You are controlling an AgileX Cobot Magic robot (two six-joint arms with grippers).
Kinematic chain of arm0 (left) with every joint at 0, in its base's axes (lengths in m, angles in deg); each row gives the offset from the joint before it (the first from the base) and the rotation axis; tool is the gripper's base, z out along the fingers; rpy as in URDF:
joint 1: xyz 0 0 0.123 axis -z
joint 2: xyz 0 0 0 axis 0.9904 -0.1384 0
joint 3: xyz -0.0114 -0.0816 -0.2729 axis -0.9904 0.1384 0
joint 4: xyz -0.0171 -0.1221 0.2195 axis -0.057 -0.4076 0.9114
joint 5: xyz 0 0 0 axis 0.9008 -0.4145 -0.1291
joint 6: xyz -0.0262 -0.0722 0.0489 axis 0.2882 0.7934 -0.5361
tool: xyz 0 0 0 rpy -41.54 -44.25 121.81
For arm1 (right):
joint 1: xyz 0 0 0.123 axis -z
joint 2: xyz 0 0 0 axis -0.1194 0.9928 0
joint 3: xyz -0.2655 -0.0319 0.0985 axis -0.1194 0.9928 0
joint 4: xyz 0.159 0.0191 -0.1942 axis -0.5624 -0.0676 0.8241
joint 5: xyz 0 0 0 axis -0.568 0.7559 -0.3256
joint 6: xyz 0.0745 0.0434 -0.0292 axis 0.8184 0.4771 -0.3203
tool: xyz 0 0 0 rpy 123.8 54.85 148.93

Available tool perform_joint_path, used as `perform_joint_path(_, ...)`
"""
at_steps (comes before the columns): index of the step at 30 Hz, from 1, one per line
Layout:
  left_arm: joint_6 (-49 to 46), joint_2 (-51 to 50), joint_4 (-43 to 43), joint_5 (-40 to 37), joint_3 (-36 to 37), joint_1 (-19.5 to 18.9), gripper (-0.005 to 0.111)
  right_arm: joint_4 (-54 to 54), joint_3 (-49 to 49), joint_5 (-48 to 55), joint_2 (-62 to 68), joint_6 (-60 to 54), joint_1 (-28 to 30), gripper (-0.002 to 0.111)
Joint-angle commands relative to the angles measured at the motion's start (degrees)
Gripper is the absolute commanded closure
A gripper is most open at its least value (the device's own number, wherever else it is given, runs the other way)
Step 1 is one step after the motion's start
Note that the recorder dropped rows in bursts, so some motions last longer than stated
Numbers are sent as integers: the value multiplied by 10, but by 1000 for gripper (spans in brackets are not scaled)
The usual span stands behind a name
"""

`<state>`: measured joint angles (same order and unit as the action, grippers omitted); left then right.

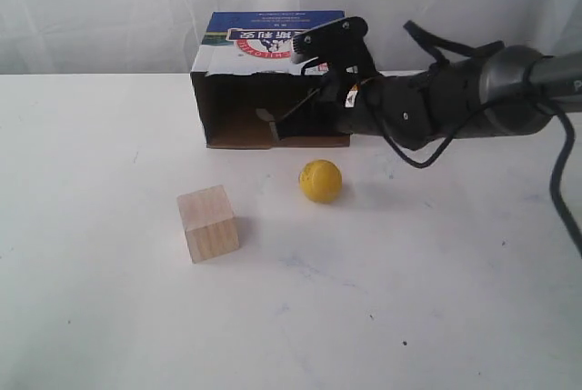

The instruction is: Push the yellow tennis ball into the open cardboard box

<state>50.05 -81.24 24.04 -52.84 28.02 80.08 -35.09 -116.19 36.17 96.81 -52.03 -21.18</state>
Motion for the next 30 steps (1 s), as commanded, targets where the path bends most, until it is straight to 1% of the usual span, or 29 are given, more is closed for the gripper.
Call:
perform_joint_path(1,1,3,-4,-14,3,4,107,-4,3,161,-11,5,-1,108)
perform_joint_path(2,1,3,-4,-14,3,4,107,-5,3,180,-10,5,-3,108)
perform_joint_path(4,1,3,-4,-14,3,4,107,-6,3,186,-3,5,-6,108)
perform_joint_path(9,1,3,-4,-14,3,4,107,-58,3,158,9,5,-13,108)
perform_joint_path(15,1,3,-4,-14,3,4,107,-60,3,126,26,4,-36,108)
perform_joint_path(22,1,3,-4,-14,3,4,107,-60,2,104,68,4,-38,108)
perform_joint_path(26,1,3,-4,-14,3,4,107,-60,2,52,71,3,-38,108)
perform_joint_path(30,1,3,-4,-14,3,4,107,-60,-10,-34,73,2,-38,108)
